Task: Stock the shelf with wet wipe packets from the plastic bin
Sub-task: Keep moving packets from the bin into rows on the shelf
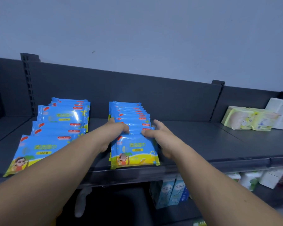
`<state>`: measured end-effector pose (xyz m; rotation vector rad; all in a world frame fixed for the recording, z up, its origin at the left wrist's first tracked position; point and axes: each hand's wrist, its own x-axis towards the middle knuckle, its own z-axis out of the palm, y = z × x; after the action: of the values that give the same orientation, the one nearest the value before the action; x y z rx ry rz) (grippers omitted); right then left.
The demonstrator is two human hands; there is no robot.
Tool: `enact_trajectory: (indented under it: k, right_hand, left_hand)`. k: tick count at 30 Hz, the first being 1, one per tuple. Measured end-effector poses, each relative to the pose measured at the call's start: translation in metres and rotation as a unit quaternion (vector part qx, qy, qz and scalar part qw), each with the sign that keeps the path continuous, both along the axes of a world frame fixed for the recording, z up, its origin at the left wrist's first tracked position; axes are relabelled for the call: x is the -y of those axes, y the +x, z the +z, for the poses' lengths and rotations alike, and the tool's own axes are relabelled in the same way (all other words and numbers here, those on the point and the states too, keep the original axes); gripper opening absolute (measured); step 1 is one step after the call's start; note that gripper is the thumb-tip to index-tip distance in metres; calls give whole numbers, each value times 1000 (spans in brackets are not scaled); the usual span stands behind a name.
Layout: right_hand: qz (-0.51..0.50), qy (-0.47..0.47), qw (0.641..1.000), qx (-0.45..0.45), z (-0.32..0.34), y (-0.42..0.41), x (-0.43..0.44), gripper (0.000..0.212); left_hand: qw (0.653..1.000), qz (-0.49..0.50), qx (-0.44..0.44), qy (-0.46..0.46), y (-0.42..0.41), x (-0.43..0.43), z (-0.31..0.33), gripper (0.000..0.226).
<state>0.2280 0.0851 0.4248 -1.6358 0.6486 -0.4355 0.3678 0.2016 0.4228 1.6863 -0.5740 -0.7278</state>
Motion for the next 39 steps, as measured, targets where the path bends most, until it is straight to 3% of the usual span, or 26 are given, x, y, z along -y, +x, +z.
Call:
enact_trajectory:
  k: [4,7,9,12,17,22,29,39]
  right_hand:
    - [17,-30,999,-20,2,-9,-2,40]
    - [23,-57,998,-19,3,-15,-3,64]
    - [19,-88,996,-18,5,-21,-5,79]
    - [19,-130,991,-10,7,-37,-6,83]
    - [-8,-205,979,-6,3,-87,3,82]
    - [-58,-258,964,-28,-16,-168,25,79]
    - [-143,-305,933,-123,-56,-293,56,78]
    - [-203,-257,920,-214,-124,-439,81,74]
  left_hand:
    - [997,11,72,2,-6,-3,0,55]
    - [980,24,195,27,-14,-6,2,62]
    - [962,27,267,54,-21,-9,4,69]
    - [931,33,350,99,-33,-11,8,99]
    - [861,15,489,137,-82,-2,14,100]
    - [845,-76,522,93,-151,27,3,96]
    - [808,-193,552,79,-256,86,-35,95]
    - [770,-316,542,111,-381,156,-106,94]
